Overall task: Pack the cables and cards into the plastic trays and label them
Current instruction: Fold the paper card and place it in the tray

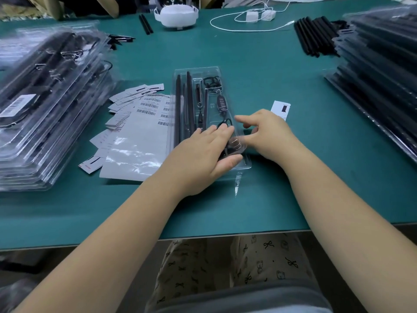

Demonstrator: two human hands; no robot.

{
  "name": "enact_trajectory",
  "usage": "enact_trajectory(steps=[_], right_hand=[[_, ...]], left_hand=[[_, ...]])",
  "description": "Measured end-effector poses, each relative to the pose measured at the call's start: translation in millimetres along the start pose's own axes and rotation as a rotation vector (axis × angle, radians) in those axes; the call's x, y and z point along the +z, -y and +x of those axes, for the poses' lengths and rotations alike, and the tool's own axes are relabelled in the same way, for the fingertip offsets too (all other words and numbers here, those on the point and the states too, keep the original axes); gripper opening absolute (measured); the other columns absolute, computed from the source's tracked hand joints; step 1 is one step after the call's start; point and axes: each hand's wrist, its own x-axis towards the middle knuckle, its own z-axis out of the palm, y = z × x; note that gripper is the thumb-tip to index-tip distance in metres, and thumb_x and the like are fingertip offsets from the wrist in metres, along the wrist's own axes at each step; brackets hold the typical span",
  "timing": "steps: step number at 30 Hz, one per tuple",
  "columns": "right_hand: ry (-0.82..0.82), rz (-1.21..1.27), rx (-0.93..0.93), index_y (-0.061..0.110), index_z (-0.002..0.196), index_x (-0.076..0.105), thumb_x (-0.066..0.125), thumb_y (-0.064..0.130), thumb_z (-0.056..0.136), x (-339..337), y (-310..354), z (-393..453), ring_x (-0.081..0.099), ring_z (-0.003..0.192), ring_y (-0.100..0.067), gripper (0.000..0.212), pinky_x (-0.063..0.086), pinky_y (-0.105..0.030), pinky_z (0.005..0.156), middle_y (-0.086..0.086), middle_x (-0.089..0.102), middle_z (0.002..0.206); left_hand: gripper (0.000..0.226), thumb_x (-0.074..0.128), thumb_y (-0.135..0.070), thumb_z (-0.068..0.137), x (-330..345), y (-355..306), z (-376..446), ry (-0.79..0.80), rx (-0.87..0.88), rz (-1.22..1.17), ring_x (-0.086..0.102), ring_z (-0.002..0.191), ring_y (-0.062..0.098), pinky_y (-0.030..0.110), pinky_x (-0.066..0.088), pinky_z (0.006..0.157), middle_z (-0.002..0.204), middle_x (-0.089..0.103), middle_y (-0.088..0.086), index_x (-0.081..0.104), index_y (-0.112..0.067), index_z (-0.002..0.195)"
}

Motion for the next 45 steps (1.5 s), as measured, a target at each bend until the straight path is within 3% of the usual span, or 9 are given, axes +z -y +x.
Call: enact_trajectory(steps=[6,12,17,24,27,29,34,40,45], right_hand=[[0.135,-0.035,0.002,0.033,0.131,0.057,0.072,0.041,0.078,-7.2,-0.7,7.8,0.043,0.09,-0.011,0.056,0.032,-0.022,0.08,0.001,0.042,0.112],[-0.004,-0.01,0.026,0.03,0.1,0.065,0.08,0.041,0.069,-2.0,-0.5,13.8,0.045,0.072,0.004,0.036,0.029,-0.01,0.058,0.003,0.045,0.1],[0.242,-0.024,-0.033,0.026,0.126,0.062,0.071,0.036,0.082,-13.1,0.4,15.2,0.045,0.064,0.017,0.046,0.031,0.006,0.057,0.022,0.047,0.089],[0.095,0.627,0.227,0.015,0.119,0.058,0.068,0.003,0.083,-24.3,-8.3,10.7,0.066,0.065,-0.011,0.04,0.055,-0.023,0.061,-0.008,0.066,0.093],[-0.281,0.349,0.211,0.016,0.097,0.07,0.06,0.011,0.082,-25.2,-11.3,14.5,0.062,0.068,-0.013,0.018,0.054,-0.031,0.062,-0.001,0.067,0.082],[-0.46,0.086,0.284,0.018,0.101,0.068,0.052,0.023,0.084,-28.9,-20.4,17.9,0.057,0.101,-0.017,0.024,0.045,-0.03,0.076,0.001,0.065,0.098],[-0.164,-0.401,0.584,0.008,0.122,0.056,0.046,0.054,0.09,-21.7,-33.0,21.9,0.03,0.123,-0.032,0.057,0.028,-0.038,0.096,-0.013,0.041,0.131],[-0.174,-0.274,0.464,0.02,0.096,0.068,0.058,0.034,0.085,-32.2,-27.4,14.5,0.04,0.117,-0.033,0.02,0.037,-0.034,0.08,-0.01,0.056,0.113],[-0.154,-0.219,0.423,0.015,0.128,0.056,0.066,0.015,0.083,-42.5,-12.2,1.0,0.053,0.113,-0.028,0.046,0.043,-0.033,0.082,-0.007,0.061,0.123]], left_hand=[[0.083,0.013,-0.064,0.083,-1.4,-0.4,-0.3,0.013,-0.001,0.002,0.014,0.146,0.017,0.031,0.007,0.117,0.159,0.018,0.003,0.017,-0.017,0.152],[0.082,0.027,-0.063,0.081,-0.6,-0.6,2.1,-0.005,0.004,0.071,0.02,0.145,0.018,0.032,0.012,0.117,0.157,0.022,0.001,0.023,-0.019,0.15],[0.085,0.025,-0.067,0.077,-2.6,0.8,2.2,-0.003,0.001,0.06,0.02,0.144,0.015,0.029,0.012,0.115,0.157,0.021,-0.004,0.023,-0.023,0.15],[0.073,0.039,-0.063,0.087,0.6,1.9,6.6,-0.006,0.052,0.125,0.02,0.143,0.014,0.026,0.009,0.113,0.155,0.027,-0.008,0.03,-0.024,0.148],[0.075,0.037,-0.065,0.085,1.1,1.7,6.7,-0.007,0.049,0.119,0.021,0.142,0.013,0.025,0.011,0.112,0.154,0.029,-0.01,0.032,-0.025,0.147],[0.075,0.035,-0.065,0.084,1.3,1.9,6.2,-0.009,0.053,0.1,0.021,0.142,0.013,0.026,0.011,0.113,0.154,0.03,-0.01,0.032,-0.025,0.147],[0.078,0.025,-0.066,0.086,2.7,2.9,6.5,0.051,0.05,0.108,0.014,0.145,0.015,0.034,0.007,0.118,0.158,0.02,-0.005,0.021,-0.024,0.151],[0.063,0.021,-0.053,0.095,-1.7,1.7,5.7,0.041,0.048,0.0,0.018,0.145,0.018,0.036,0.01,0.117,0.157,0.025,0.0,0.026,-0.021,0.149],[0.055,0.025,-0.046,0.099,1.0,0.9,5.5,0.021,0.045,-0.034,0.019,0.145,0.018,0.035,0.01,0.117,0.156,0.026,0.001,0.029,-0.021,0.148]])
